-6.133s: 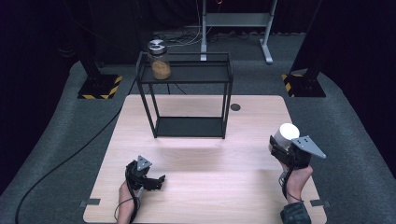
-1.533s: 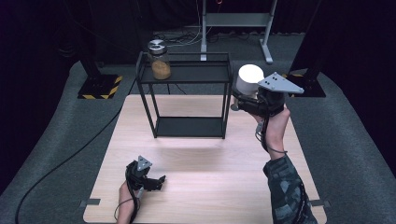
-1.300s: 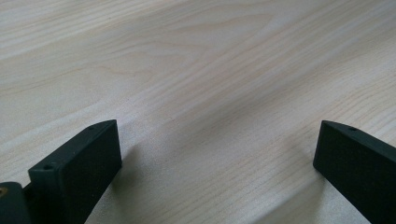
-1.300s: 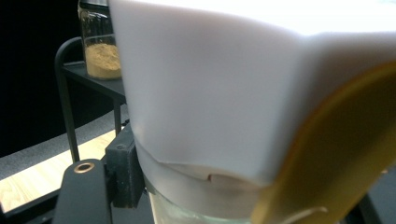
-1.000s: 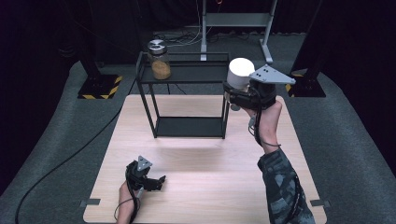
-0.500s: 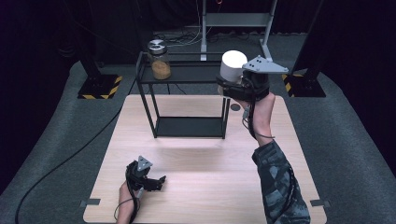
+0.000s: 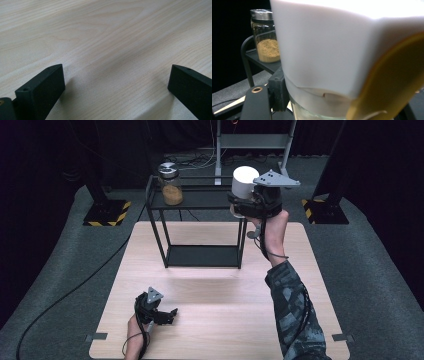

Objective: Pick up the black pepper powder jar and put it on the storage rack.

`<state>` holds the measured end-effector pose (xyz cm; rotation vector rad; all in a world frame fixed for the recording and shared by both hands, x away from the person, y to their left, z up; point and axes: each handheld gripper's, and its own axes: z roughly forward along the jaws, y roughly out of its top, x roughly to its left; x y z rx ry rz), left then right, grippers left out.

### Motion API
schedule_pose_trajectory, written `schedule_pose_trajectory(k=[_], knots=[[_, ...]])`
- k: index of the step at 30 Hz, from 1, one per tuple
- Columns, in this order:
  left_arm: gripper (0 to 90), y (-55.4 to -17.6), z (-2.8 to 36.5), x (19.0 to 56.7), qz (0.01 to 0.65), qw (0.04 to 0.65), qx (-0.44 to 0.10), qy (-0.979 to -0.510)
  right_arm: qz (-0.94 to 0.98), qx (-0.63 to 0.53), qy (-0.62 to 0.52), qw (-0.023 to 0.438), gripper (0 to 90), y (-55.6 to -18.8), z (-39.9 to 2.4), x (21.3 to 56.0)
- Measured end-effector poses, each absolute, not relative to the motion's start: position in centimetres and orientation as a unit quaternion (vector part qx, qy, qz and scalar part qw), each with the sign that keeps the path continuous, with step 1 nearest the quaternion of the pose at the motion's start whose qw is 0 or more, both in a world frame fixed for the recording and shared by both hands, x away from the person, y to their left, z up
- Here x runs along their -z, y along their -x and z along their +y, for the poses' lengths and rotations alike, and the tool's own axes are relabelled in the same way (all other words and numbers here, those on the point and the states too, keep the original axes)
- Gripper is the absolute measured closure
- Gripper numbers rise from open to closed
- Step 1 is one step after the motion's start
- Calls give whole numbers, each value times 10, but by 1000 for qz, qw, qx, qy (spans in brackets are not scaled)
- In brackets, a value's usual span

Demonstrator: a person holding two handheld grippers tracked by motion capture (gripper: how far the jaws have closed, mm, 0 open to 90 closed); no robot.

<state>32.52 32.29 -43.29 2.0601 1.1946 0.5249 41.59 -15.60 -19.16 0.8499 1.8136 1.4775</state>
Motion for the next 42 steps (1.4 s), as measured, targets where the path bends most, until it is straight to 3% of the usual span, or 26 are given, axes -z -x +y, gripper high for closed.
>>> schedule_pose_trajectory(k=[27,42], knots=[[3,-326,323,433,457,345,-201,-795,700,-530,-365,310,297,-466,-128,174],[3,-326,323,433,457,345,-201,-795,693,-543,-366,302,297,-472,-131,183]])
